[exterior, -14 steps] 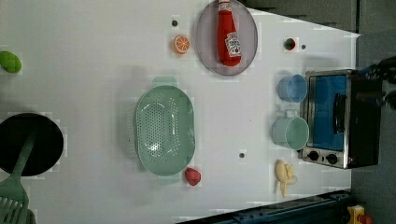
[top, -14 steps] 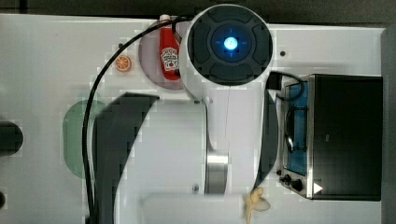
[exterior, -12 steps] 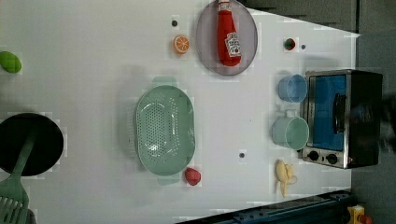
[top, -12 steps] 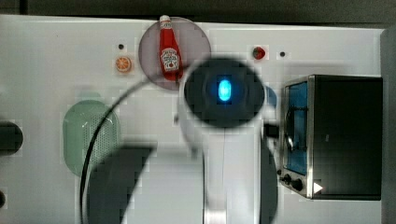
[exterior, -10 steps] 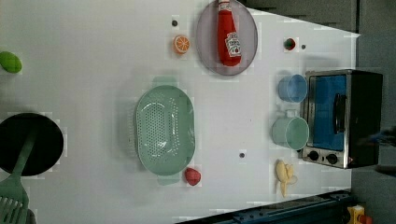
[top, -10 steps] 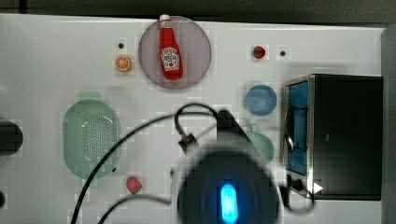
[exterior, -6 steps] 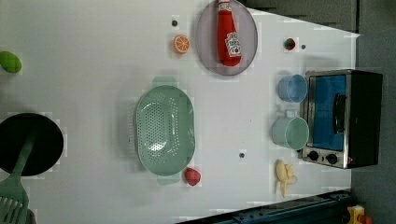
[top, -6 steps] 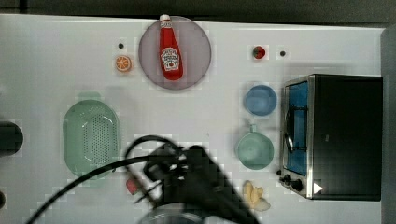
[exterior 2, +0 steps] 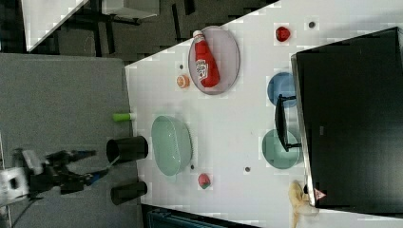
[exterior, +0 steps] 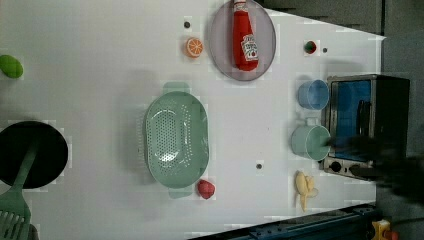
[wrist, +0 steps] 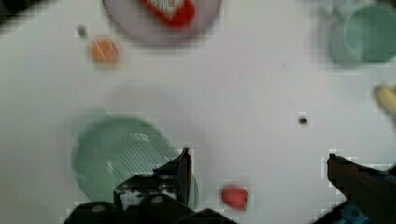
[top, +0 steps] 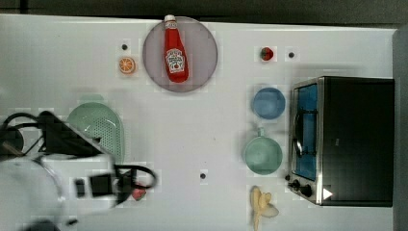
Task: Drag strainer left to right.
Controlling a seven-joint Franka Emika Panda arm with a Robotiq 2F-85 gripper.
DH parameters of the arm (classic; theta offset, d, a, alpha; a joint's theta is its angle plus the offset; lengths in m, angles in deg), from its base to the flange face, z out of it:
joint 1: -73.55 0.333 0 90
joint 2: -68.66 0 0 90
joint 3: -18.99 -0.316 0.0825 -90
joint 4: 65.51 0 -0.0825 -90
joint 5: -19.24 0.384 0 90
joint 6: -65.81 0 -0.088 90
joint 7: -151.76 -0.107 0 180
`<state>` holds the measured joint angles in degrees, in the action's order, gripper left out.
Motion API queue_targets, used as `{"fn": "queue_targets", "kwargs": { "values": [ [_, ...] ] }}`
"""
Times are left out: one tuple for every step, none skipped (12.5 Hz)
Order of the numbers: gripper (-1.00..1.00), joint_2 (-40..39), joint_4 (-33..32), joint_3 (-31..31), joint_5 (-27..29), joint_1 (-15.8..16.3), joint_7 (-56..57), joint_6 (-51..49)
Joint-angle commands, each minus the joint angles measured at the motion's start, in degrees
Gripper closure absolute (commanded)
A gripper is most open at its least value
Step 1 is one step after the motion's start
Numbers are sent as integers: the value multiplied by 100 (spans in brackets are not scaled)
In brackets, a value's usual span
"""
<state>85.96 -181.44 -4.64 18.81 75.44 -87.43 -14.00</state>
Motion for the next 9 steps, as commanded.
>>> {"fn": "queue_targets", "kwargs": {
  "values": [
    [-100,-411,-160,-569,20,-78,-1523,217],
    [-100,-664,-242,-758,18,-78,-2104,466],
    [-100,-928,-339,-914,15,-77,-2725,782],
    [-100,-1192,-460,-1047,7,-76,-3370,1166],
    [-100,-1463,-603,-1156,1,-75,-3972,1586],
    [-100,-1729,-756,-1236,-2,-74,-4515,2032],
    [-100,-1993,-908,-1279,-13,-73,-4988,2490],
    [-100,-2256,-1053,-1282,-25,-71,-5353,2933],
    [-100,-2517,-1183,-1270,-48,-70,-5623,3332]
  ]
}}
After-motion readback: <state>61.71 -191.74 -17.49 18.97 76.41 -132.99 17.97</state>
